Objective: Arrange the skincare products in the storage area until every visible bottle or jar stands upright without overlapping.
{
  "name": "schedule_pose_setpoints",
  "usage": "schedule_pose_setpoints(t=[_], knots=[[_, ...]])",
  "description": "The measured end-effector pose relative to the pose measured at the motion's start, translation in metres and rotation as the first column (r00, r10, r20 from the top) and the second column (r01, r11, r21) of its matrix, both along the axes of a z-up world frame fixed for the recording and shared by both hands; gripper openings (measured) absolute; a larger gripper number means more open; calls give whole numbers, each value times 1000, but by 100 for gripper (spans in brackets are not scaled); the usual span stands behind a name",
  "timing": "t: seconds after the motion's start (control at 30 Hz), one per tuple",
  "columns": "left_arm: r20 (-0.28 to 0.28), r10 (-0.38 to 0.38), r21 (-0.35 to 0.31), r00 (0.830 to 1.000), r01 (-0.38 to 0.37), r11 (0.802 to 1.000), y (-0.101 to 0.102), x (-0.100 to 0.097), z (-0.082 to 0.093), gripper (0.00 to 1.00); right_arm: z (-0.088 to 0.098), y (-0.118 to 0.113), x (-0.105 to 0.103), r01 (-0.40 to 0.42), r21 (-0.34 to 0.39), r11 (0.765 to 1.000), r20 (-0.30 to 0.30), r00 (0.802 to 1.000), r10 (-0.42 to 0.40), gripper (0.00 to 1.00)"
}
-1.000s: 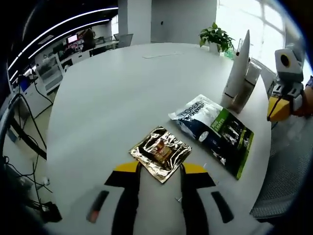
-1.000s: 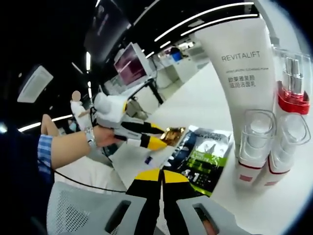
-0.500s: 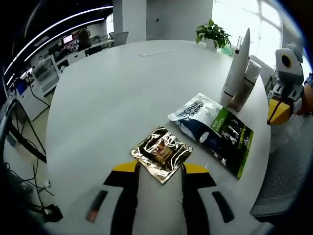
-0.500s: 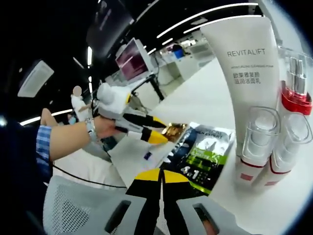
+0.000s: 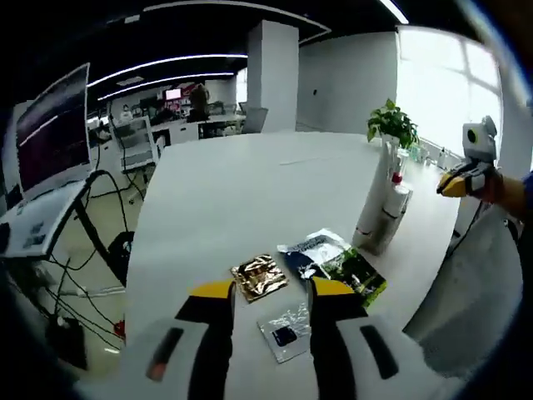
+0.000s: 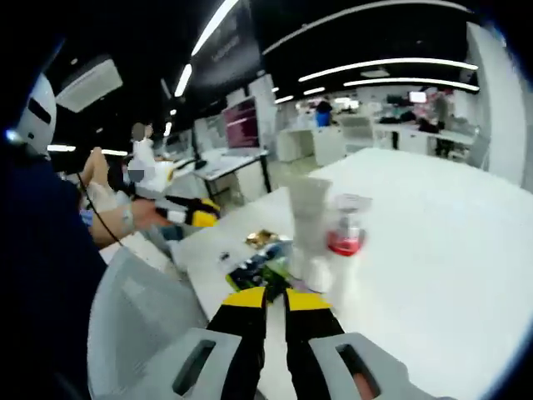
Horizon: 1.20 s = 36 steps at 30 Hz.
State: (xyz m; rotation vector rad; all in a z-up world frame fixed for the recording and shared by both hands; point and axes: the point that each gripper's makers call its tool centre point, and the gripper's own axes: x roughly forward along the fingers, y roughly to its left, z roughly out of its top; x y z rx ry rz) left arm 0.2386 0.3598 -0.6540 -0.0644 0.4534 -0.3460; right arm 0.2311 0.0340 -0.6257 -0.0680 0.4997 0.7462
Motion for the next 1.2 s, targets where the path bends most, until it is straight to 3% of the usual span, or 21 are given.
schedule_pose_setpoints(t=[0.03, 0.07, 0.13, 0.2, 0.27, 0.3, 0.37, 0.43, 0.53, 0.57, 0.63, 0.67, 0.7, 0.73, 0.77, 0.83, 0.9, 1.0, 1.07, 1.17, 1.2], knots=[[14, 30, -2, 999, -30, 1000, -2, -2, 4, 33, 0, -21, 1, 61, -45, 997, 35, 998, -60, 8], [30, 56, 1, 998, -56, 998, -4, -4, 7, 33, -1, -51, 2, 142, -122, 982, 95, 987, -131, 9], [60, 94, 25, 994, -95, 995, -13, -9, 13, 31, -5, -84, 1, 230, -205, 951, 161, 967, -200, 14], [111, 127, 8, 986, -129, 992, -24, -13, 23, 30, -13, -110, -5, 316, -210, 925, 173, 944, -283, 20], [144, 144, -59, 979, -137, 989, -40, -18, 30, 32, -24, -133, -10, 362, -263, 894, 192, 928, -319, 25], [136, 153, -81, 979, -143, 986, -46, -21, 28, 34, -29, -148, -11, 411, -291, 864, 198, 909, -366, 26], [122, 152, -107, 981, -139, 984, -61, -28, 24, 36, -35, -158, -11, 445, -287, 848, 177, 895, -410, 24], [114, 102, -161, 988, -83, 983, -82, -32, 18, 35, -38, -154, -11, 448, -285, 847, 172, 894, -414, 21], [-10, 72, -238, 997, -72, 969, -98, -40, 0, 33, -50, -105, -22, 300, -260, 918, 110, 953, -281, 13], [-40, 86, -234, 995, -93, 968, -93, -40, -3, 30, -56, -94, -25, 278, -250, 927, 86, 960, -265, 13], [-17, 134, -208, 991, -135, 969, -80, -36, -3, 18, -70, -76, -32, 240, -233, 942, 39, 971, -238, 11], [3, 142, -126, 990, -140, 982, -71, -35, -8, 15, -77, -78, -41, 178, -318, 931, -33, 979, -199, 5], [-9, 149, -86, 989, -149, 985, -66, -36, -12, 13, -75, -85, -38, 184, -362, 914, -26, 978, -207, 0], [-31, 153, -101, 988, -155, 983, -69, -37, -13, 13, -73, -90, -32, 220, -346, 912, 17, 973, -228, 0], [-30, 132, -114, 991, -135, 984, -77, -37, -12, 14, -69, -88, -25, 234, -279, 931, 58, 972, -227, 0], [3, 106, -81, 994, -106, 991, -80, -38, -10, 16, -76, -82, -35, 183, -265, 947, -51, 978, -203, 0], [-5, 135, -46, 991, -136, 990, -71, -40, -13, 14, -79, -74, -39, 127, -285, 950, -53, 988, -148, 0], [-29, 172, -76, 985, -174, 982, -64, -42, -16, 13, -76, -62, -45, 46, -295, 954, -23, 998, -55, 0], [-11, 176, -66, 984, -176, 982, -64, -40, -14, 13, -77, -60, -47, 42, -288, 957, -30, 998, -53, 0], [-47, 143, -1, 989, -143, 990, -63, -43, -23, 13, -82, -61, -46, 66, -267, 961, -62, 994, -86, 0], [-52, 168, -1, 984, -168, 986, -56, -44, -26, 12, -86, -52, -52, 14, -262, 965, -100, 994, -42, 0]])
